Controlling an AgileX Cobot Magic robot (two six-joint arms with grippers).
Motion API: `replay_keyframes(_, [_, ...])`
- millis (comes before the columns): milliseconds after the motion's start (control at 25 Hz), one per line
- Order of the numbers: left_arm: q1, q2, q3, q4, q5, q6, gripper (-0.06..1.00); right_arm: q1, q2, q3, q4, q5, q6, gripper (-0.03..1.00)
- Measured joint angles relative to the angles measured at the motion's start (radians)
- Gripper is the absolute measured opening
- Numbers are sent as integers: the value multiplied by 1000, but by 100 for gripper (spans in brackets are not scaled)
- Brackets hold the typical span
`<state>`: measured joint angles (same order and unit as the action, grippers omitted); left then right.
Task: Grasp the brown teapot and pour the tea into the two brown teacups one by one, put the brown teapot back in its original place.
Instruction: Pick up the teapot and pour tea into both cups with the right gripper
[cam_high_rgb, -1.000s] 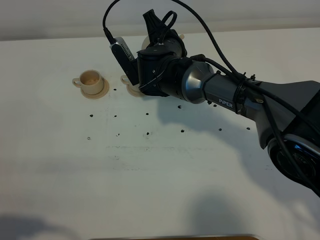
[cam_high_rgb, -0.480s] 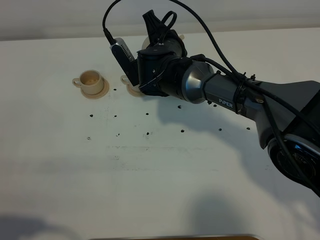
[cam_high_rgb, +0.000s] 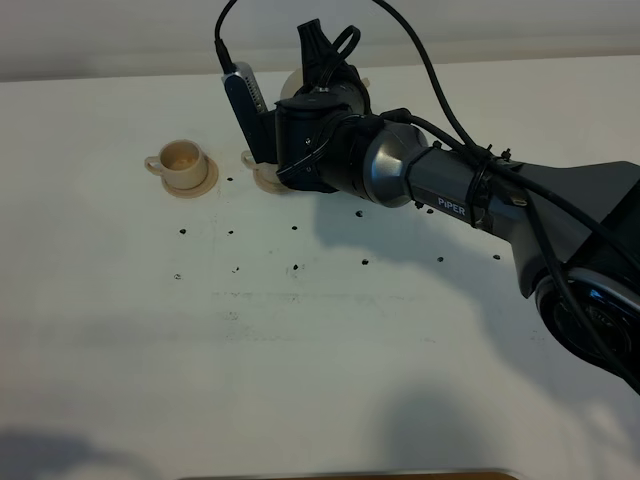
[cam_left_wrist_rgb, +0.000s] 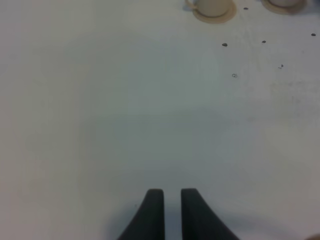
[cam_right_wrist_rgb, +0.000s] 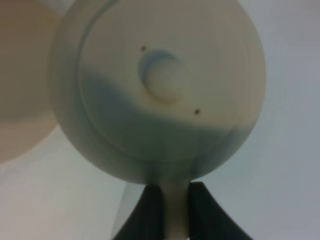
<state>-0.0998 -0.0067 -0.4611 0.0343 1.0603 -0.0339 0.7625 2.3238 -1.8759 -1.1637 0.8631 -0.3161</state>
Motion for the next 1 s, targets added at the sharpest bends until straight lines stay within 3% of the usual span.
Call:
replay_keyframes(240, [0,0,0,0,0,0,7,0,0,0,50,21,63,12])
replay_keyframes(560, [0,0,0,0,0,0,7,0,-15,0,127,38,264,12])
replay_keyframes(720, [0,0,0,0,0,0,7,0,-63,-9,203,36,340,12])
replay_keyframes(1000, [0,0,0,0,0,0,7,0,-129,-92,392,38,364,12])
